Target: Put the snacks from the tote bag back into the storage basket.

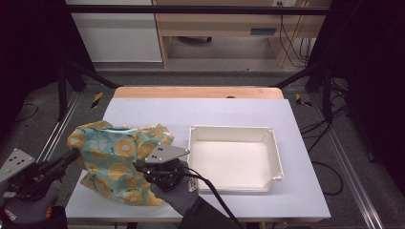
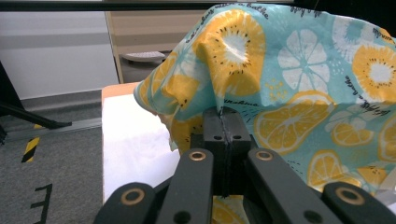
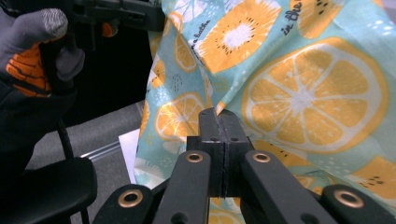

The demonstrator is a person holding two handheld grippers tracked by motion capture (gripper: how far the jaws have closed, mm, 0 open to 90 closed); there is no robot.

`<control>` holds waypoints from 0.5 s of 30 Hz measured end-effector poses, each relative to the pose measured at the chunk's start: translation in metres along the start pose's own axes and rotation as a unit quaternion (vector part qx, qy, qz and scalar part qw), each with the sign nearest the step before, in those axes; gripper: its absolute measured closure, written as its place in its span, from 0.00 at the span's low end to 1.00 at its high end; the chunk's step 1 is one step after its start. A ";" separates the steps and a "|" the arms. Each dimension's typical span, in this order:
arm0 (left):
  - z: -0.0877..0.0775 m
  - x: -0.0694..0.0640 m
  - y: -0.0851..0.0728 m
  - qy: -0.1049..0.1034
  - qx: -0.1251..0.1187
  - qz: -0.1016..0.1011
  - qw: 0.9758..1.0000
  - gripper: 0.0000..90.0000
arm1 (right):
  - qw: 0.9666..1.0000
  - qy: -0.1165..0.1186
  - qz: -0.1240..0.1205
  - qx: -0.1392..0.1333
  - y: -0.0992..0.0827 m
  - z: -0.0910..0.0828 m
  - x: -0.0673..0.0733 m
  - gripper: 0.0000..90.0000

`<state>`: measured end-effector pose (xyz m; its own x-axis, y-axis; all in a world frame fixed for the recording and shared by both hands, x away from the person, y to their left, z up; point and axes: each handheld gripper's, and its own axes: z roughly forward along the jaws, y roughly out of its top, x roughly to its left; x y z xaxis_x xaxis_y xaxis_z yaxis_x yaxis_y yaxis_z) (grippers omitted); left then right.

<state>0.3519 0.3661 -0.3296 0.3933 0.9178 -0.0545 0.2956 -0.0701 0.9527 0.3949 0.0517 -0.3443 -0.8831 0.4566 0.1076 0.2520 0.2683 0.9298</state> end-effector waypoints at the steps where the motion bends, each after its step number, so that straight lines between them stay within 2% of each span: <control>1: 0.000 0.000 -0.001 -0.001 0.001 0.001 1.000 1.00 | 1.000 0.000 -0.003 0.001 0.000 0.000 0.000 0.98; 5: -0.001 0.000 -0.003 -0.002 0.004 0.003 1.000 1.00 | 1.000 -0.005 -0.002 -0.020 0.002 -0.008 -0.003 0.87; 12: -0.001 0.001 -0.005 -0.002 0.010 0.003 1.000 1.00 | 0.997 -0.045 0.007 -0.062 0.017 -0.027 -0.019 0.69; 15: -0.001 0.000 -0.006 -0.003 0.011 0.003 1.000 1.00 | 0.996 -0.057 0.008 -0.065 0.022 -0.026 -0.023 0.59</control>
<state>0.3493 0.3668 -0.3346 0.4003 0.9150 -0.0500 0.3118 -0.0847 0.9464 0.4102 0.0248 -0.3167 -0.8269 0.5552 0.0895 0.2066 0.1520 0.9665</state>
